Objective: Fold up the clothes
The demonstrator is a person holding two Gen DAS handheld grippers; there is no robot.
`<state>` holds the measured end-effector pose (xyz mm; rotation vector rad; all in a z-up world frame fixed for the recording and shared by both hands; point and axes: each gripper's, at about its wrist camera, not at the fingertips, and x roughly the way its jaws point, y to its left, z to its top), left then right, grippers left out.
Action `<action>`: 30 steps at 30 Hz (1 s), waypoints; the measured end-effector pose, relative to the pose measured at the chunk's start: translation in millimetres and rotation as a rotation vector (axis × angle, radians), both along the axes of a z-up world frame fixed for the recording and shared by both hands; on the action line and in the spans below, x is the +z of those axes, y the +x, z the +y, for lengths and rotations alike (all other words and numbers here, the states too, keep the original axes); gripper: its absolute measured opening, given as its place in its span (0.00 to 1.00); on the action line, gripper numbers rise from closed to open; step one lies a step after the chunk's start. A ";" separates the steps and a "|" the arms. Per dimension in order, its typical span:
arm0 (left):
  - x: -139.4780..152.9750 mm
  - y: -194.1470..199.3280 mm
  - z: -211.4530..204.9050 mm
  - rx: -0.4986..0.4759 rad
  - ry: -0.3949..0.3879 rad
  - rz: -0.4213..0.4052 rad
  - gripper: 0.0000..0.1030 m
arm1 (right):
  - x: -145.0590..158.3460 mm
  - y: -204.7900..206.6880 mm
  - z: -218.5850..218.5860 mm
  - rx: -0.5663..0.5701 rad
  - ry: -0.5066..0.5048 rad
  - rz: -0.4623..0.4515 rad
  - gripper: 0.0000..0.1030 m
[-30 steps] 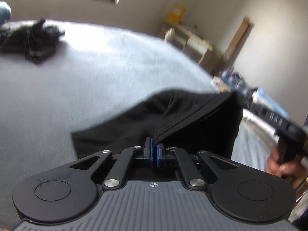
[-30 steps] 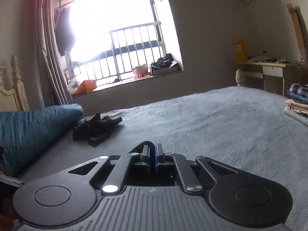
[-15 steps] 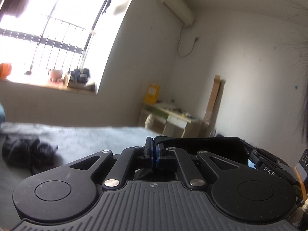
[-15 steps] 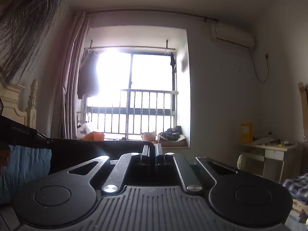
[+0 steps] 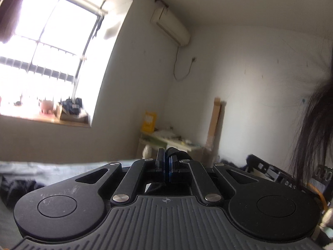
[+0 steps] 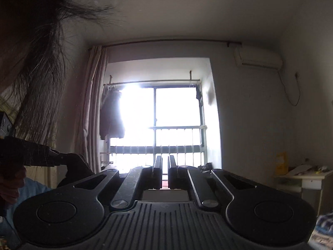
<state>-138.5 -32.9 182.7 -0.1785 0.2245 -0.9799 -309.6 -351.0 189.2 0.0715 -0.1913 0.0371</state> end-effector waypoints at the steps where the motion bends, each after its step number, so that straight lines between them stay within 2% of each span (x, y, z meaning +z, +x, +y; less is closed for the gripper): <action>1: -13.7 5.9 -5.9 0.009 0.041 0.022 0.01 | -8.6 5.6 -4.3 -0.002 0.009 0.039 0.04; 4: -72.2 36.8 -30.6 0.057 0.209 0.123 0.01 | -53.0 34.7 -16.3 -0.043 0.048 0.212 0.04; 8: -175.6 100.3 -45.5 0.131 0.437 0.400 0.03 | -109.4 63.3 -35.9 -0.052 0.193 0.424 0.04; 10: -207.7 119.8 -39.1 0.191 0.490 0.458 0.09 | -136.9 72.6 -37.6 -0.059 0.240 0.521 0.04; 11: -216.4 126.0 -32.6 0.219 0.495 0.472 0.12 | -147.7 77.3 -37.1 -0.049 0.249 0.567 0.04; 13: -220.8 135.8 -16.2 0.253 0.454 0.491 0.32 | -167.3 87.7 -31.8 -0.032 0.258 0.648 0.06; 14: -221.8 138.0 -8.9 0.261 0.434 0.499 0.35 | -175.5 93.5 -27.9 -0.018 0.258 0.683 0.06; 16: -224.9 139.7 4.4 0.274 0.404 0.514 0.47 | -189.4 104.2 -17.4 0.021 0.256 0.744 0.06; 20: -228.3 142.3 14.8 0.282 0.394 0.535 0.51 | -216.7 127.7 21.2 0.169 0.239 0.833 0.07; 21: -228.9 142.2 15.4 0.283 0.389 0.540 0.52 | -221.6 135.4 32.7 0.202 0.215 0.849 0.11; 24: -232.9 144.6 15.4 0.272 0.360 0.568 0.52 | -235.0 152.5 59.7 0.250 0.129 0.880 0.33; 25: -234.9 146.2 14.4 0.267 0.352 0.573 0.52 | -240.4 158.4 65.4 0.260 0.116 0.894 0.37; 28: -239.1 148.4 11.7 0.263 0.345 0.571 0.52 | -253.1 171.6 72.9 0.267 0.096 0.923 0.37; 30: -240.8 148.1 11.2 0.257 0.338 0.572 0.52 | -259.9 176.7 66.9 0.259 0.140 0.945 0.36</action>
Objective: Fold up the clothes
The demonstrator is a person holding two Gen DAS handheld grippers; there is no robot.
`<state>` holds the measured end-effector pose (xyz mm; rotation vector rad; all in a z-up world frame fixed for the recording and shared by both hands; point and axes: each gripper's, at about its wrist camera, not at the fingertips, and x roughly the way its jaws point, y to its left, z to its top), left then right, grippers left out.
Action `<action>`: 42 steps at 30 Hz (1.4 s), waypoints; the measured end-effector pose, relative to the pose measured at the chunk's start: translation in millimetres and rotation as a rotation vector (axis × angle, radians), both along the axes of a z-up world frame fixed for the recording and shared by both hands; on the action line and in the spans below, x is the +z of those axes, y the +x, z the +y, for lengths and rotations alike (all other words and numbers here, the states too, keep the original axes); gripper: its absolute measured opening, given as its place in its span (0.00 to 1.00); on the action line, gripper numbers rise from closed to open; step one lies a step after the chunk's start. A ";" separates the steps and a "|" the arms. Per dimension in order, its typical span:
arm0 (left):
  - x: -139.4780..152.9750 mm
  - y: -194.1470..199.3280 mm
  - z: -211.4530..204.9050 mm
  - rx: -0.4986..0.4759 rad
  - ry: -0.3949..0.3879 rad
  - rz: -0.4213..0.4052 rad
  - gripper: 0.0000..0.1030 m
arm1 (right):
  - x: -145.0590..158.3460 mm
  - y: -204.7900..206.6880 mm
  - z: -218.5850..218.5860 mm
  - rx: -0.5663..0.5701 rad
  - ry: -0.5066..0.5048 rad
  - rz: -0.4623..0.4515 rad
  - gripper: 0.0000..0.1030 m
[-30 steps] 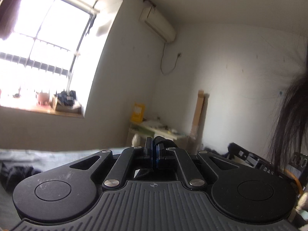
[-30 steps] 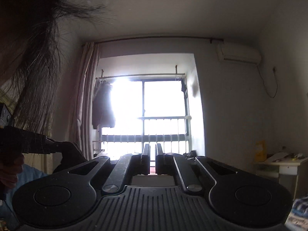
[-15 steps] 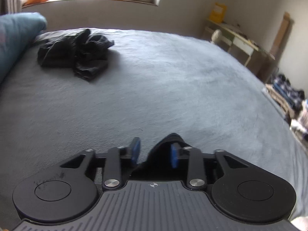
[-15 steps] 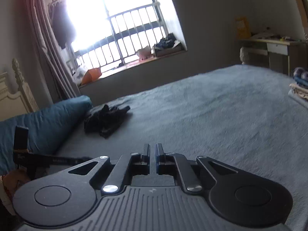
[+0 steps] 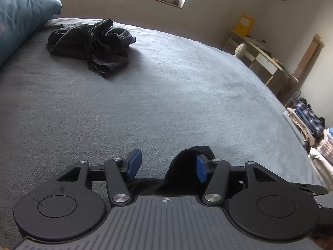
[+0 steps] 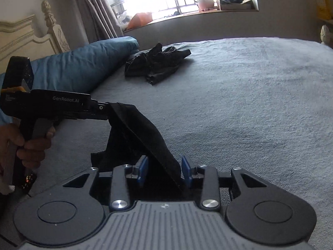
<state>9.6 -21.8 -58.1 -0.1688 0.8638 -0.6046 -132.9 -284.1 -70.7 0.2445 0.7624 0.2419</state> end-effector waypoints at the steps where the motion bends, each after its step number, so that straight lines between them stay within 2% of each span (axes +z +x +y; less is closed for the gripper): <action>1: -0.6 0.0 -0.2 -0.002 -0.004 0.001 0.52 | -4.0 1.5 -4.2 -0.015 0.019 0.018 0.35; 5: -1.1 -1.4 2.1 -0.008 -0.004 0.004 0.52 | -26.6 0.0 -18.0 -0.014 0.106 0.119 0.34; 9: 3.5 -6.2 8.6 -0.023 -0.018 0.011 0.52 | -38.5 -8.9 -23.2 0.003 0.171 0.171 0.34; 11: 7.4 -9.6 13.6 -0.033 -0.039 0.014 0.53 | -41.1 -13.4 -25.2 0.004 0.198 0.174 0.28; 12: 9.8 -12.0 16.0 -0.039 -0.053 0.011 0.53 | -40.0 -15.6 -24.6 0.005 0.191 0.167 0.15; 13: 12.3 -14.6 18.2 -0.044 -0.066 0.007 0.53 | -37.8 -17.7 -23.0 0.006 0.171 0.158 0.06; 15: 17.6 -20.7 21.5 -0.057 -0.090 -0.010 0.55 | -28.4 -22.5 -19.2 -0.012 0.105 0.108 0.04; 17: 21.7 -26.9 20.0 -0.072 -0.098 -0.033 0.57 | -17.3 -27.5 -15.3 -0.035 0.031 0.049 0.03; 22: 24.3 -35.8 0.7 -0.129 -0.045 -0.089 0.58 | 23.8 -42.5 -18.9 -0.135 -0.097 -0.134 0.02; 27: 27.4 -43.3 -17.1 -0.180 -0.016 -0.148 0.58 | 68.8 -60.3 -21.9 -0.176 -0.192 -0.302 0.02; 30: 25.8 -50.4 -29.2 -0.216 0.046 -0.198 0.58 | 88.5 -68.1 -23.5 -0.188 -0.211 -0.364 0.02; 32: 23.9 -55.1 -37.7 -0.229 0.104 -0.240 0.58 | 95.8 -69.3 -25.3 -0.191 -0.207 -0.381 0.02; 34: 22.9 -55.8 -42.4 -0.228 0.129 -0.256 0.58 | 98.0 -67.9 -25.3 -0.187 -0.201 -0.382 0.02; 39: 25.4 -46.5 -44.6 -0.176 0.092 -0.241 0.57 | 92.9 -68.2 -24.4 -0.187 -0.179 -0.369 0.02; 42: 30.2 -43.3 -45.5 -0.190 0.038 -0.212 0.57 | 88.5 -69.7 -23.4 -0.189 -0.185 -0.359 0.02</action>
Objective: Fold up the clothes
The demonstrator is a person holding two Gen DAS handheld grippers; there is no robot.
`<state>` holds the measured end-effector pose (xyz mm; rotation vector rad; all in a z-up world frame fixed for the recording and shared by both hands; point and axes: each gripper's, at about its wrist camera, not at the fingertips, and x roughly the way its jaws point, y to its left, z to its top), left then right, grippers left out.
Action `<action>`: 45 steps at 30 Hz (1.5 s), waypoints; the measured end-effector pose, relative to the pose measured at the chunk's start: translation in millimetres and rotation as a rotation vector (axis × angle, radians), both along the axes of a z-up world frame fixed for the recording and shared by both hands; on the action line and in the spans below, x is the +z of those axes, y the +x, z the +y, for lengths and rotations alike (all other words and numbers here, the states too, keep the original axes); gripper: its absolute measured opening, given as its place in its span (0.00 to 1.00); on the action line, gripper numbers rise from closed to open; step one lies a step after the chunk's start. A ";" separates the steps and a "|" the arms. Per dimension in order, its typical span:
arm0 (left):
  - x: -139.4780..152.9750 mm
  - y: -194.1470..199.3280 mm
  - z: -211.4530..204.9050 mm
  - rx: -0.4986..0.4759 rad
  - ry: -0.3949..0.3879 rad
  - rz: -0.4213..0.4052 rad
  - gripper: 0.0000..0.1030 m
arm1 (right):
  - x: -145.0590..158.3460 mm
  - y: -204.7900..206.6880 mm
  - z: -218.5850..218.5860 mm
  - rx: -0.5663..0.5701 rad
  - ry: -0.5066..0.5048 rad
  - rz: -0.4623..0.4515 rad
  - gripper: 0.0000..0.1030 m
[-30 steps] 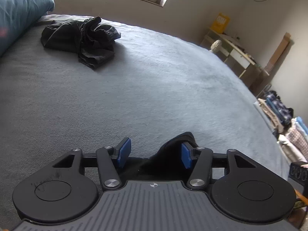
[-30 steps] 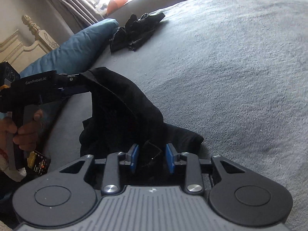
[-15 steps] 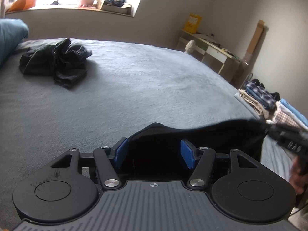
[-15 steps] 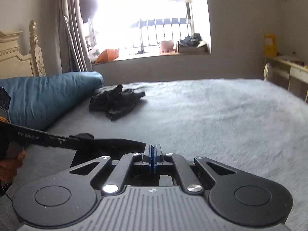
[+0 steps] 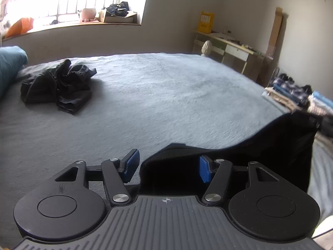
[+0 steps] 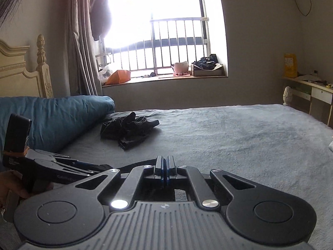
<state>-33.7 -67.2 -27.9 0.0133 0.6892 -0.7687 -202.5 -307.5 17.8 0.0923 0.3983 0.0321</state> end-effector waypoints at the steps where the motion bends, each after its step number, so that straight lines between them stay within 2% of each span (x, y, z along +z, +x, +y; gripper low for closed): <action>1: 1.2 -0.1 -0.7 -0.018 -0.016 0.012 0.57 | -1.1 -0.5 -1.0 -0.008 0.003 0.003 0.02; 3: -0.7 -2.5 -8.4 -0.057 0.006 0.019 0.58 | -2.3 -1.7 -5.1 -0.019 0.026 0.004 0.02; 4: -3.7 -3.7 -14.2 -0.058 0.043 0.011 0.58 | -2.3 -3.1 -7.6 -0.021 0.042 0.001 0.02; 6: -11.1 -3.6 -26.4 -0.017 0.164 -0.031 0.57 | -1.9 -6.7 -11.7 -0.017 0.074 -0.015 0.02; 8: -13.6 2.3 -24.8 0.064 0.187 -0.037 0.57 | -1.1 -11.6 -13.2 -0.002 0.102 -0.044 0.02; 11: -11.0 18.2 -3.0 0.152 0.049 0.073 0.51 | -4.8 -13.0 -14.5 -0.014 0.120 -0.042 0.02; 13: -9.5 22.1 4.5 0.178 0.016 0.095 0.36 | -10.8 -12.2 -15.5 -0.021 0.136 -0.025 0.02; 14: -8.5 22.8 6.9 0.184 0.007 0.098 0.33 | -13.7 -11.5 -16.2 -0.023 0.144 -0.015 0.02; 16: -5.7 22.8 8.5 0.186 -0.008 0.102 0.16 | -20.4 -8.9 -18.2 -0.020 0.171 0.010 0.02; 21: 5.1 16.6 9.0 0.169 -0.055 0.076 0.13 | -45.3 3.8 -21.5 -0.008 0.245 0.110 0.04; 24: 12.5 12.0 8.7 0.153 -0.065 0.055 0.13 | -70.8 11.9 -29.2 0.004 0.352 0.215 0.06; 26: 16.0 10.1 10.2 0.152 -0.070 0.048 0.13 | -87.4 13.4 -32.0 0.000 0.404 0.263 0.10; 27: 17.2 10.1 11.9 0.157 -0.075 0.049 0.13 | -94.0 14.3 -31.7 -0.007 0.406 0.284 0.18; 28: 17.9 10.6 13.9 0.160 -0.080 0.053 0.13 | -99.9 14.8 -30.8 -0.015 0.402 0.300 0.23; 32: 18.7 13.2 20.5 0.172 -0.093 0.070 0.13 | -113.2 13.2 -24.5 -0.022 0.373 0.331 0.33; 36: 19.3 14.6 26.1 0.182 -0.099 0.069 0.13 | -103.2 6.8 -20.4 0.018 0.354 0.285 0.39; 38: 19.4 15.0 29.5 0.188 -0.105 0.071 0.13 | -96.3 3.4 -15.9 0.070 0.335 0.260 0.47; 39: 19.5 15.3 31.0 0.190 -0.106 0.070 0.13 | -93.5 1.7 -12.0 0.099 0.306 0.255 0.50; 42: 20.0 15.5 36.2 0.198 -0.108 0.067 0.13 | -87.2 -2.4 3.5 0.170 0.179 0.253 0.50; 45: 21.1 14.7 41.6 0.202 -0.114 0.064 0.13 | -88.7 -3.2 15.0 0.165 0.065 0.270 0.50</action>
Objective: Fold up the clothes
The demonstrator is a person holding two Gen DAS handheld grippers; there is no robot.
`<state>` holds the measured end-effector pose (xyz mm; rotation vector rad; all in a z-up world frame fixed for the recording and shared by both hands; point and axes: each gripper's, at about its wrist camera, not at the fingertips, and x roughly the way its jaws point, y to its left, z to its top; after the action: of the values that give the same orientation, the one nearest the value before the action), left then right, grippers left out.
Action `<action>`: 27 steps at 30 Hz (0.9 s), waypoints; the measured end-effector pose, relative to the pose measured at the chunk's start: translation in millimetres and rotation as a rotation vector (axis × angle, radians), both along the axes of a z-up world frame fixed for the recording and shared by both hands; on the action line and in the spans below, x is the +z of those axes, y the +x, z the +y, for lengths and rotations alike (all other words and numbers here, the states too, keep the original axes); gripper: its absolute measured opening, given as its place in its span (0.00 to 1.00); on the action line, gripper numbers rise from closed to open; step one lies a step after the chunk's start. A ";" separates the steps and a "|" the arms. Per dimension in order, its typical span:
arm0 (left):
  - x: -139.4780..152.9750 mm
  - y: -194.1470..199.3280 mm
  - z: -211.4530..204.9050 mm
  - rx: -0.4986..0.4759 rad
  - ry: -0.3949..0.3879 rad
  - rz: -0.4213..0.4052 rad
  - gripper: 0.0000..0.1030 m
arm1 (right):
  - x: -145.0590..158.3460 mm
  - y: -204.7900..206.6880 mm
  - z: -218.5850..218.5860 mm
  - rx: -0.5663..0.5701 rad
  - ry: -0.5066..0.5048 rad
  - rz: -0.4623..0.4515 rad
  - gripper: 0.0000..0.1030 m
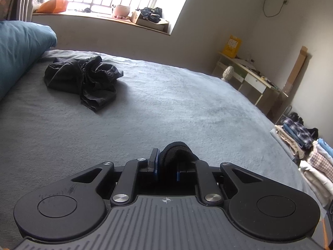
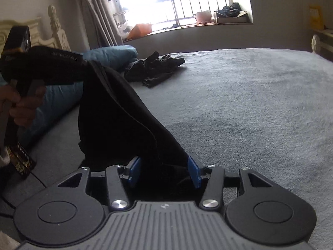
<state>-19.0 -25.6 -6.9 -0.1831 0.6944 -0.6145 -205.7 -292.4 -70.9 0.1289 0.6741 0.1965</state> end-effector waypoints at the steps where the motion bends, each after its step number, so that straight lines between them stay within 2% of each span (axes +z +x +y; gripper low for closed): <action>1: 0.6 -0.8 1.4 0.000 -0.002 -0.003 0.13 | -1.2 0.2 3.4 -0.002 -0.036 0.003 0.50; 5: 3.8 -3.8 5.4 -0.006 -0.004 -0.022 0.13 | -5.9 4.5 14.4 0.023 -0.089 0.020 0.47; 9: 4.9 -7.3 8.0 -0.019 -0.008 -0.029 0.13 | -9.5 7.9 34.8 0.075 -0.202 -0.008 0.43; 11: 5.6 -8.8 9.1 -0.024 -0.009 -0.036 0.13 | -10.1 11.0 42.4 0.078 -0.248 -0.027 0.36; 13: 6.4 -10.7 10.3 -0.023 -0.008 -0.049 0.13 | -7.2 16.1 44.8 0.048 -0.263 -0.047 0.18; 15: 7.3 -12.1 11.8 -0.019 -0.002 -0.064 0.13 | 0.0 18.7 42.0 -0.004 -0.246 -0.083 0.07; 21: 16.4 -11.7 15.0 -0.009 0.007 -0.101 0.13 | 54.3 6.0 15.4 -0.218 -0.201 -0.282 0.04; 27: 44.6 -16.8 12.3 -0.021 -0.036 -0.162 0.16 | 127.6 -11.6 7.9 -0.244 -0.230 -0.511 0.04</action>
<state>-35.8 -13.2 37.7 -0.1573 0.5296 -0.6548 -217.4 -284.5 56.7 -0.0611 0.1645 -0.0849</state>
